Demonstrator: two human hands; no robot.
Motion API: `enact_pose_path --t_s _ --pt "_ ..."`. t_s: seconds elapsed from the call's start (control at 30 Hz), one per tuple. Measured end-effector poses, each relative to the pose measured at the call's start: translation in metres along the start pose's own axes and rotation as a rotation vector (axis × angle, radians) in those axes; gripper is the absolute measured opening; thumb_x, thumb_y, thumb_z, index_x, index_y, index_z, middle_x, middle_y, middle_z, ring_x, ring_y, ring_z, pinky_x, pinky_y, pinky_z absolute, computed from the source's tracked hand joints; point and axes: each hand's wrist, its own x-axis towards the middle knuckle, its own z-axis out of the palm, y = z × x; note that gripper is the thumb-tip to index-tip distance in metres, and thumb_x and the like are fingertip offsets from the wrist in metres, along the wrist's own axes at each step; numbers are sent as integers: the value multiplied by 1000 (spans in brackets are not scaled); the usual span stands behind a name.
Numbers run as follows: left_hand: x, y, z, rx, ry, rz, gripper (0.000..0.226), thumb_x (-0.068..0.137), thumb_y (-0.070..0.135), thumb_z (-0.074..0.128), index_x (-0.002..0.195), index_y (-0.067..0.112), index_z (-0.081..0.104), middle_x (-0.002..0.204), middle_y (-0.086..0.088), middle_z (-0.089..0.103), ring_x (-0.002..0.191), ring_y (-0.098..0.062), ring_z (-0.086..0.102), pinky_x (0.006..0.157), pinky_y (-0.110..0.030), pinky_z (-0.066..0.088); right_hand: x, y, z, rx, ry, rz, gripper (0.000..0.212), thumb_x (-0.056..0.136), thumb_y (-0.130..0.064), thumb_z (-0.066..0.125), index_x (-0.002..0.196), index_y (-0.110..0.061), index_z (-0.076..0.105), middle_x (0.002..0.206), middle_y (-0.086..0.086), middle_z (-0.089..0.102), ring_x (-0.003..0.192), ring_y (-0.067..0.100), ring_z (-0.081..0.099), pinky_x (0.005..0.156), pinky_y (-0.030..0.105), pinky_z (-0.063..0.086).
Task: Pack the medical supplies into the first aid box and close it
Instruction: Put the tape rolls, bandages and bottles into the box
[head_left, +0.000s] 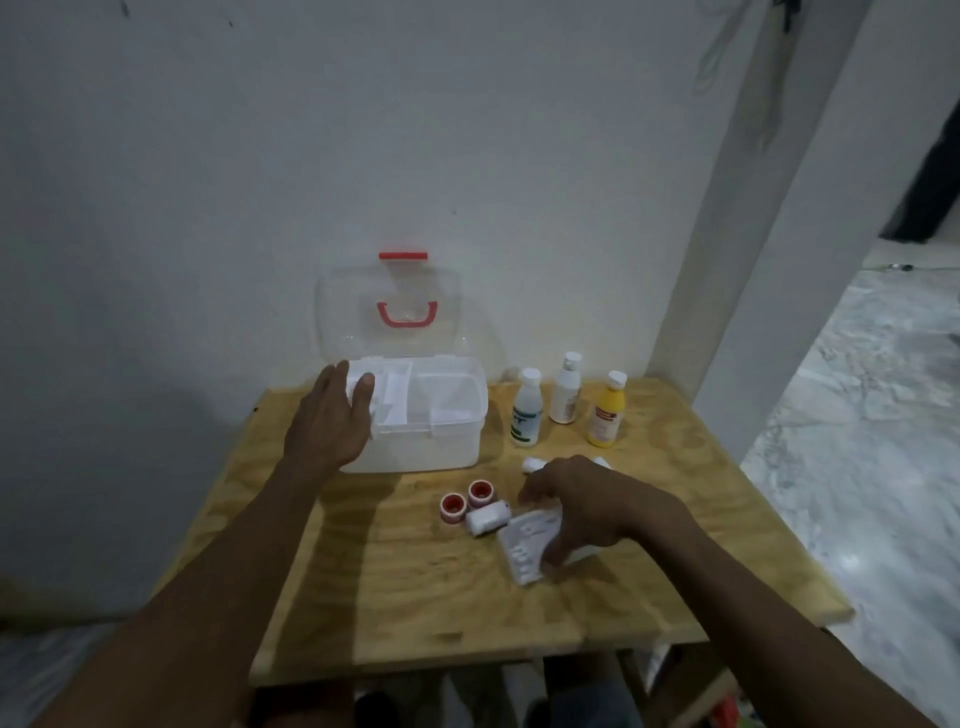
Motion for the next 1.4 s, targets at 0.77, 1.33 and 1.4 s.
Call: enact_pose_path --t_s 0.77,1.33,1.4 --pt "-5 5 -3 -8 -8 -20 66 98 57 19 151 18 24 161 -7 23 146 -30 27 116 -49 26 73 -67 -86 382 579 -39 96 78 -38 78 153 -25 20 147 9 47 126 31 52 101 40 45" --pt "-5 4 -1 8 -5 -26 61 98 53 20 151 23 22 161 -4 21 144 -30 29 111 -51 33 169 -87 -56 193 191 231 70 70 -24 86 128 -6 53 124 13 60 112 27 60 96 39 53" --pt "-5 5 -2 10 -5 -20 60 99 53 20 151 23 22 162 -3 20 145 -30 28 112 -51 32 173 -88 -54 147 177 237 66 71 -27 85 127 -7 56 123 12 62 111 26 61 98 39 52"
